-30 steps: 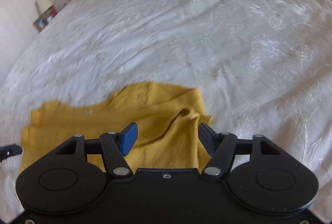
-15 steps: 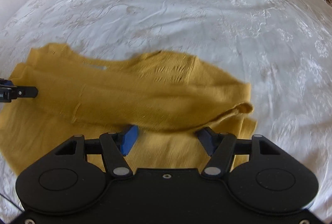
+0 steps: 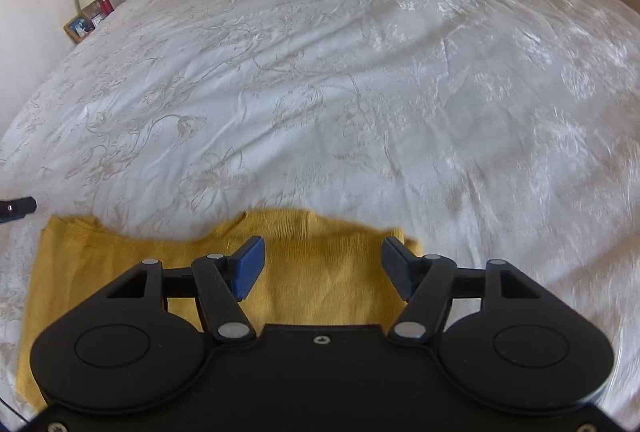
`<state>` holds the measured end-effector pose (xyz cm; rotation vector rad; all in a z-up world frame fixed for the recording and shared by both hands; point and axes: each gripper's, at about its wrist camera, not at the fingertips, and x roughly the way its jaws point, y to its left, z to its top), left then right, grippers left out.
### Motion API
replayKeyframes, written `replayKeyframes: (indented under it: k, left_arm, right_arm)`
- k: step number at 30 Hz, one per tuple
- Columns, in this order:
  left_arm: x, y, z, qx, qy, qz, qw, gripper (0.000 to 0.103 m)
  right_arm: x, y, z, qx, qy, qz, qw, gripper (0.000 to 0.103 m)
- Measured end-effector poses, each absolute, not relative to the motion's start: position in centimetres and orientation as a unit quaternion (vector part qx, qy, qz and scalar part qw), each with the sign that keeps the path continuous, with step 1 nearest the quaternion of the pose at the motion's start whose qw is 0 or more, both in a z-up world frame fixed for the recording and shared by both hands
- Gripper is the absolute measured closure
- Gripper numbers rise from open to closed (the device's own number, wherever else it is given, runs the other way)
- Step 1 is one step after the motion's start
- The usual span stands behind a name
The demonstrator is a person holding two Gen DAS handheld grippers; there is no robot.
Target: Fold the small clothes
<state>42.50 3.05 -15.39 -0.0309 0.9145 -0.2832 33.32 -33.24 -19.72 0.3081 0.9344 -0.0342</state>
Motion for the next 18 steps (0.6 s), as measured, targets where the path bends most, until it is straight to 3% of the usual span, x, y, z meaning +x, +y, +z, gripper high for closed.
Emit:
replayKeyframes:
  k: [9, 18]
  left_arm:
    - [32.0, 3.2, -20.2, 0.055, 0.530, -0.173, 0.828, 0.050]
    - [29.1, 5.3, -21.1, 0.043, 0.563, -0.144, 0.813, 0.035]
  right_arm:
    - [24.7, -31.8, -22.3, 0.120, 0.534, -0.014, 0.837, 0.032]
    - [20.0, -33.3, -22.5, 0.144, 0.560, -0.045, 0.814, 0.023]
